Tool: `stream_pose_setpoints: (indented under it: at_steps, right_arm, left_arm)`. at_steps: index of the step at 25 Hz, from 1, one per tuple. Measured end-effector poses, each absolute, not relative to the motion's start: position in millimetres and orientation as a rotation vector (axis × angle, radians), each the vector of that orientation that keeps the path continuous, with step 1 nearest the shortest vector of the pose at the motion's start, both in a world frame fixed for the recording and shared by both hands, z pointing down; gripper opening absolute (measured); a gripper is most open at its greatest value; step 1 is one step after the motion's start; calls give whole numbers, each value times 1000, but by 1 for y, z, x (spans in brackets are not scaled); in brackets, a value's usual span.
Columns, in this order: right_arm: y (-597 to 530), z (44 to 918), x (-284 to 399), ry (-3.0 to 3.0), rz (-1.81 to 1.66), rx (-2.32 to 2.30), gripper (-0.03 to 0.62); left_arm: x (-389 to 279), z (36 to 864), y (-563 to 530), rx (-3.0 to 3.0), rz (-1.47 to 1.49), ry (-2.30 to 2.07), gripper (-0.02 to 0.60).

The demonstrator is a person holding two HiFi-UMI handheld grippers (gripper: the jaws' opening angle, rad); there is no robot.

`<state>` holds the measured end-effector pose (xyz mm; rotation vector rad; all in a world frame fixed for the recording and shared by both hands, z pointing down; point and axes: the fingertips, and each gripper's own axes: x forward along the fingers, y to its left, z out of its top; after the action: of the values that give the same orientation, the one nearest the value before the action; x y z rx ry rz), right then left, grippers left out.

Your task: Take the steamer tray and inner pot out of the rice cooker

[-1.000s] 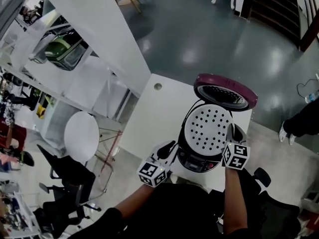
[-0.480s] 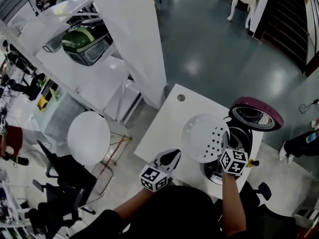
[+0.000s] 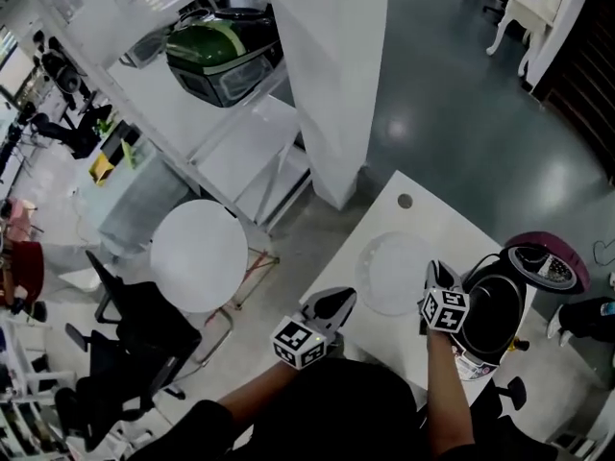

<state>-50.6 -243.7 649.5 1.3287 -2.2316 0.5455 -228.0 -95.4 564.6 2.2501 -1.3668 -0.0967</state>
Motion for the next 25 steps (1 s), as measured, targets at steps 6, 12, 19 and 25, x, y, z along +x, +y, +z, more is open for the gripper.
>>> stream_pose_setpoints:
  at_steps: [6, 12, 19, 25]
  right_arm:
    - [-249, 717, -82, -2198, 649, 1312, 21]
    - [-247, 785, -79, -2120, 800, 1362, 20]
    - [-241, 829, -75, -2134, 874, 1401, 24]
    - [-234, 841, -74, -2116, 879, 1450, 23]
  left_arm:
    - [-276, 576, -99, 2220, -62, -1384, 15]
    - [-302, 592, -98, 2186, 7, -1389, 15]
    - [-321, 599, -103, 2145, 56, -1422, 15]
    - [-330, 601, -105, 2140, 56, -1414, 15]
